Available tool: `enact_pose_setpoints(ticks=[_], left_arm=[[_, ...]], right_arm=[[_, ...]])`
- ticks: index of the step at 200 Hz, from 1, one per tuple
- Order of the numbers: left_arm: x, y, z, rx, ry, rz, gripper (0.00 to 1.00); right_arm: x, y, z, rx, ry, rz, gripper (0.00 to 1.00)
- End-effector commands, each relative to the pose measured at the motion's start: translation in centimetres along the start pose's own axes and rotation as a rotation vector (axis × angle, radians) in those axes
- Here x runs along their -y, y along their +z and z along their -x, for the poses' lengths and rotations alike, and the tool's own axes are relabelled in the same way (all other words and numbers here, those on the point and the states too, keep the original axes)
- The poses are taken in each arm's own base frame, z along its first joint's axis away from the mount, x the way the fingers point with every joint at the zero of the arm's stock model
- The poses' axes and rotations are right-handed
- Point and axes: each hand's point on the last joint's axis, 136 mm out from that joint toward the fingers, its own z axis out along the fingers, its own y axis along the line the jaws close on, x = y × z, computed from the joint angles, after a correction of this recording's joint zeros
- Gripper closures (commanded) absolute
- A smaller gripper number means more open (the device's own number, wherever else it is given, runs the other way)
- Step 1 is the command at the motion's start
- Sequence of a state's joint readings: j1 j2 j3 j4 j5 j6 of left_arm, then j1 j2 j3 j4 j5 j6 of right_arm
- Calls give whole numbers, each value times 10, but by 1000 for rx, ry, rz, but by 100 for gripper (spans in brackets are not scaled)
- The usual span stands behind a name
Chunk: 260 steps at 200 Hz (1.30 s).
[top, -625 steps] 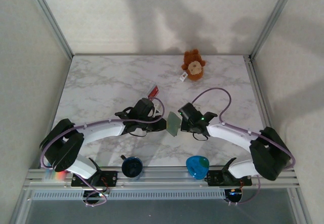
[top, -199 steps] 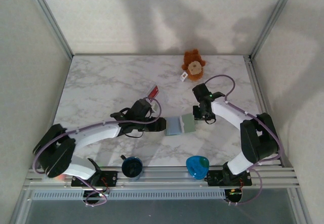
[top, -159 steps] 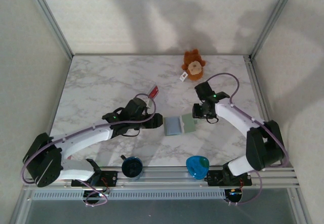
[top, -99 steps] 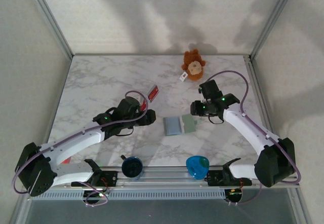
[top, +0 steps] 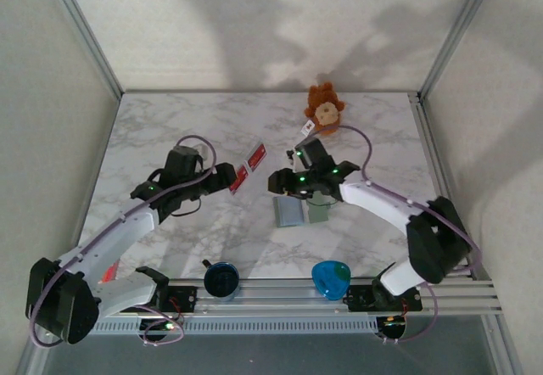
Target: Put the credit cards into the card holder
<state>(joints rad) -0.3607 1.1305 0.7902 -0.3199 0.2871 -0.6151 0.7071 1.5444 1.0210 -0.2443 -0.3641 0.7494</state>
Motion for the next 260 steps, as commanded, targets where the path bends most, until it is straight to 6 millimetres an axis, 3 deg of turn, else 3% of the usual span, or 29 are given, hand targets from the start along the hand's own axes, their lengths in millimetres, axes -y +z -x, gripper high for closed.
enact_pose_setpoints(ticks=[1,20,52,107,137,183,236,260], left_arm=[[-9,11,14,-22,-45,-31,15],[-8,17,31,26,-75,-75,14],[-9,30,38,-22,-127,-145,16],[-11,36,27,-73,-179,-236,22],[-16,40,17,-100,-198,-247,25],[-17,47,-1,-167,-227,-290,38],[-14,42,-6,-178,-222,-310,36],[-15,42,-12,-192,-224,-319,37]], right_arm=[[-39,18,28,107,148,172,45],[-57,36,29,104,201,244,42],[-70,61,34,104,253,263,38],[-76,94,45,135,321,293,37],[-67,109,45,130,353,279,37],[-67,116,45,111,348,276,47],[-75,109,47,113,316,281,62],[-80,106,49,107,301,283,64]])
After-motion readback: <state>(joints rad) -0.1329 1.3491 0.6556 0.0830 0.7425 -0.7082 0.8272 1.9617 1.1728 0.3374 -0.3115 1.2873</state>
